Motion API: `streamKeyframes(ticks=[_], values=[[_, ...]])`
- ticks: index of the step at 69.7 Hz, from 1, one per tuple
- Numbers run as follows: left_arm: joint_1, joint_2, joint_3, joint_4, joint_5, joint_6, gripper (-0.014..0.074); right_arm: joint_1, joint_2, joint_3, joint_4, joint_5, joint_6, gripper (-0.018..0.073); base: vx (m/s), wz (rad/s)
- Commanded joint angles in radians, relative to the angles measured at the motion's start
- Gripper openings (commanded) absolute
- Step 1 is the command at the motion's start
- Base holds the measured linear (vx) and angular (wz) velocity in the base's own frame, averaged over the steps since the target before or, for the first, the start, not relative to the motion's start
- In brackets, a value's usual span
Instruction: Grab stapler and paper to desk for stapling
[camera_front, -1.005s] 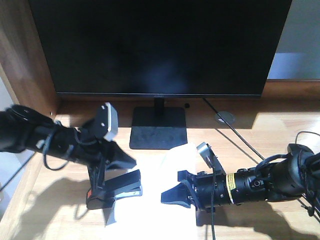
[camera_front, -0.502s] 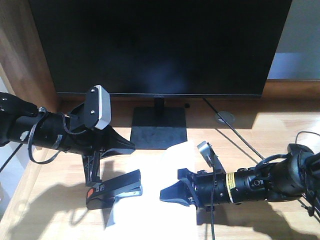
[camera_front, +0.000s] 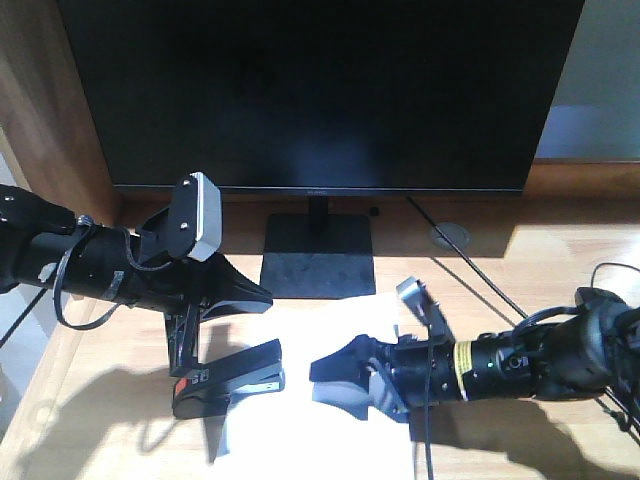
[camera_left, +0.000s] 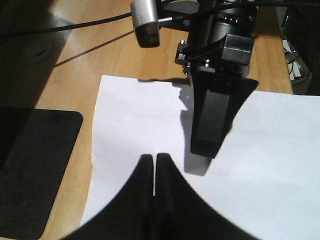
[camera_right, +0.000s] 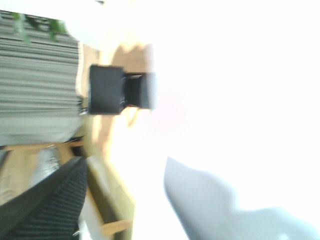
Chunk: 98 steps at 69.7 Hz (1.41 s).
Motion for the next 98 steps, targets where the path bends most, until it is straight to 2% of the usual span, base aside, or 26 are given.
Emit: streamKeyframes(ticks=[1,18,30,36,41,48,54,64,69,76,86,98], values=[[-0.003,-0.042,-0.018,-0.051,0.035,-0.007,-0.0006,-0.009,-0.099,-0.016,0.027,0.018,-0.034,0.0562,0.00,0.00],[-0.003,-0.042,-0.018,-0.052,0.033,-0.007,-0.0006,-0.009,-0.240,-0.016,-0.014,0.328,-0.063,0.0554,0.00,0.00],[-0.003,-0.042,-0.018,-0.052,0.021,-0.009,-0.0006,-0.009,-0.344,-0.016,-0.108,0.561,-0.063,0.0554,0.00,0.00],[-0.002,-0.042,-0.018,-0.050,-0.006,-0.054,-0.0006,-0.009,-0.402,-0.016,-0.154,0.657,-0.063,0.0552,0.00,0.00],[0.001,-0.042,-0.018,-0.040,-0.040,-0.121,-0.0006,-0.007,-0.463,-0.016,-0.173,0.734,-0.063,0.0538,0.00,0.00],[0.001,-0.042,-0.018,0.003,-0.111,-0.255,-0.0006,-0.006,-0.552,-0.016,-0.198,0.840,-0.063,0.0484,0.00,0.00],[0.001,-0.042,-0.018,0.071,-0.170,-0.372,-0.0006,-0.006,-0.623,-0.016,-0.215,0.922,-0.063,0.0408,0.00,0.00],[0.001,-0.042,-0.018,0.256,-0.263,-0.599,-0.0006,-0.006,-0.741,-0.016,-0.254,1.041,-0.063,0.0209,0.00,0.00],[0.001,-0.042,-0.018,0.358,-0.312,-0.742,-0.0006,-0.006,-0.784,-0.016,-0.263,1.075,-0.063,0.0109,0.00,0.00],[0.001,-0.054,-0.018,0.461,-0.370,-0.918,-0.0006,-0.006,-0.830,-0.015,-0.283,1.091,-0.063,-0.0011,0.00,0.00],[0.001,-0.116,-0.018,0.625,-0.483,-1.148,-0.0006,-0.006,-0.879,-0.015,-0.297,1.092,-0.063,-0.0011,0.00,0.00],[0.001,-0.219,-0.018,0.865,-0.594,-1.450,-0.0006,-0.006,-0.916,-0.015,-0.297,1.092,-0.063,-0.0010,0.00,0.00]])
